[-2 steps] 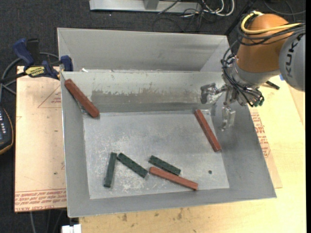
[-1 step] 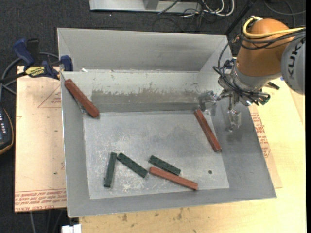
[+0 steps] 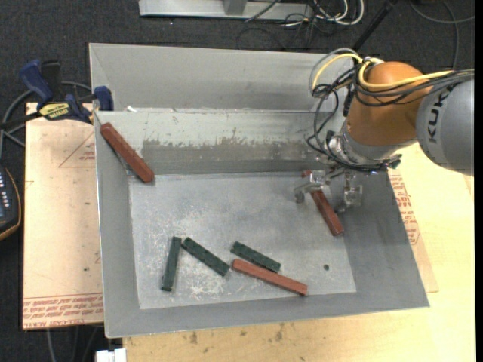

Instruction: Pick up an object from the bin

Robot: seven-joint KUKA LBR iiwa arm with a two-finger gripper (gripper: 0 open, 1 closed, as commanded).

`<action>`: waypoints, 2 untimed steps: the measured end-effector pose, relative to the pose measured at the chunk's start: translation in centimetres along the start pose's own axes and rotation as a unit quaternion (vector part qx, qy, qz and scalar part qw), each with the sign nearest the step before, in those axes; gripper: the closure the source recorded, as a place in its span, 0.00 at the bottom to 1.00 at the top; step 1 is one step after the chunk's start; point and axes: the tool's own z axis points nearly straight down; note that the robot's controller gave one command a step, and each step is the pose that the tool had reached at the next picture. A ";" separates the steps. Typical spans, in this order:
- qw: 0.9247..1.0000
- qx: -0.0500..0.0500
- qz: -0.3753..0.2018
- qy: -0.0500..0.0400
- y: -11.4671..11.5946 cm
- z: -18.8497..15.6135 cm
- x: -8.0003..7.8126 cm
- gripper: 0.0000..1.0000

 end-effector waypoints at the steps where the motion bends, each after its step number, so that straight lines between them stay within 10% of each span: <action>1: 1.000 0.002 0.001 0.001 -0.1 0.0 0.3 1.00; 2: 1.000 0.007 0.001 0.005 -0.5 -13.8 0.5 1.00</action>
Offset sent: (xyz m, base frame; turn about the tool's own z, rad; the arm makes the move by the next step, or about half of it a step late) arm 0.0000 0.0000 0.0000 0.0000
